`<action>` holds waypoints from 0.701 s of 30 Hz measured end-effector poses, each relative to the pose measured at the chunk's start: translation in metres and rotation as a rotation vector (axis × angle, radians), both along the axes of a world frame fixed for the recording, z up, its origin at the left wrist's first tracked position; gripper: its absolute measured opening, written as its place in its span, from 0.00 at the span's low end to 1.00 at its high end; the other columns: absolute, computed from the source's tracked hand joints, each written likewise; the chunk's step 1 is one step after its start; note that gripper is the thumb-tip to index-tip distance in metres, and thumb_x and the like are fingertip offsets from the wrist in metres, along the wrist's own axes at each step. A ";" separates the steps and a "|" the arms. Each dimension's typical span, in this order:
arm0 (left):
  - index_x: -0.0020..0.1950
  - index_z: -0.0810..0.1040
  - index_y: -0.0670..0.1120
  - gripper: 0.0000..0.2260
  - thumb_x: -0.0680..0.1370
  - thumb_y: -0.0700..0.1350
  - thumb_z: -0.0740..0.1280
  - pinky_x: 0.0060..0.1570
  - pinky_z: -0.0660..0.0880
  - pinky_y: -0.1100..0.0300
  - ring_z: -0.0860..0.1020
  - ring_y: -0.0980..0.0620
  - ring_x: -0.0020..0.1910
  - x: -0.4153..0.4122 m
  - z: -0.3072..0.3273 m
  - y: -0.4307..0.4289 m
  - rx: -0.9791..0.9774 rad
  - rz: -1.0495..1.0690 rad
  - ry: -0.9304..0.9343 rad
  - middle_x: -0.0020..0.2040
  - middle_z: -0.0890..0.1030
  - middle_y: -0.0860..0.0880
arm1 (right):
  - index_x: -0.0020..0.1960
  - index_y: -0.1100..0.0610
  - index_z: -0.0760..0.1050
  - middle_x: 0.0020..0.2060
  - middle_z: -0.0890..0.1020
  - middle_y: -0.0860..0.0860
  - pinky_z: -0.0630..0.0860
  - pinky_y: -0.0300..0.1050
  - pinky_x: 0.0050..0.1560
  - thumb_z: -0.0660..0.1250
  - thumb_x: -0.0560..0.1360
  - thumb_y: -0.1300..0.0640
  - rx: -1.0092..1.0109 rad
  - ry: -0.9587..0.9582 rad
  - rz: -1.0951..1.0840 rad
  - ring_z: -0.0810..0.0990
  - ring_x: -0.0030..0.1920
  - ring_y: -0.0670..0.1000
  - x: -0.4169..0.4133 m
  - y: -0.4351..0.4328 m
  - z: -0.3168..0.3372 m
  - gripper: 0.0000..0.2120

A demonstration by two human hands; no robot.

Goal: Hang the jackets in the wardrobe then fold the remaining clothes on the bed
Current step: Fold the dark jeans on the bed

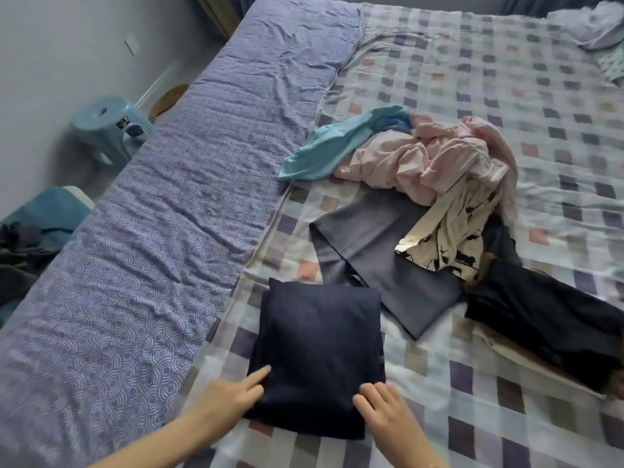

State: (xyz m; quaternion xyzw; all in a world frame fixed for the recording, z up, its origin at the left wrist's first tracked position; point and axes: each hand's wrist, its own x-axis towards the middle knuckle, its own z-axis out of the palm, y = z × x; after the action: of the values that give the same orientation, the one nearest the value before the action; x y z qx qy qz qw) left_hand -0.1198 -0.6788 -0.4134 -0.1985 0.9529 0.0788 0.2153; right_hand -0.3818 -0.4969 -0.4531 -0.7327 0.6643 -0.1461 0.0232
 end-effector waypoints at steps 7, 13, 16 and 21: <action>0.46 0.76 0.50 0.03 0.76 0.47 0.63 0.37 0.69 0.58 0.79 0.48 0.43 -0.059 -0.014 -0.003 0.145 0.689 0.357 0.44 0.79 0.51 | 0.41 0.53 0.77 0.40 0.77 0.46 0.71 0.37 0.40 0.66 0.58 0.63 0.109 -0.332 -0.428 0.75 0.38 0.48 0.023 -0.054 0.001 0.13; 0.62 0.69 0.41 0.27 0.76 0.62 0.59 0.46 0.67 0.56 0.75 0.42 0.57 -0.113 -0.030 -0.061 0.298 1.363 0.317 0.58 0.76 0.43 | 0.63 0.56 0.75 0.62 0.76 0.61 0.66 0.56 0.67 0.55 0.75 0.50 0.156 -0.177 -0.568 0.72 0.64 0.61 0.021 -0.130 -0.020 0.22; 0.54 0.74 0.41 0.24 0.79 0.61 0.53 0.46 0.68 0.54 0.76 0.40 0.55 -0.120 -0.044 -0.055 0.280 1.312 0.208 0.55 0.78 0.41 | 0.71 0.53 0.66 0.70 0.67 0.60 0.51 0.58 0.70 0.52 0.76 0.43 0.248 -0.077 -0.441 0.59 0.71 0.59 0.035 -0.125 -0.040 0.27; 0.39 0.69 0.43 0.17 0.81 0.53 0.54 0.41 0.70 0.51 0.79 0.37 0.45 -0.113 -0.074 -0.035 0.013 1.236 0.302 0.43 0.81 0.39 | 0.73 0.52 0.62 0.73 0.62 0.55 0.50 0.57 0.71 0.53 0.75 0.38 0.302 -0.045 -0.392 0.52 0.75 0.53 0.041 -0.100 -0.073 0.31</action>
State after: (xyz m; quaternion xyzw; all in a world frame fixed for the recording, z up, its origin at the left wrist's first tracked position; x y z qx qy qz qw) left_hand -0.2326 -0.7142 -0.4869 -0.6973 0.6817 0.2212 -0.0056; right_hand -0.3404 -0.5971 -0.5262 -0.5747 0.8073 -0.0629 0.1185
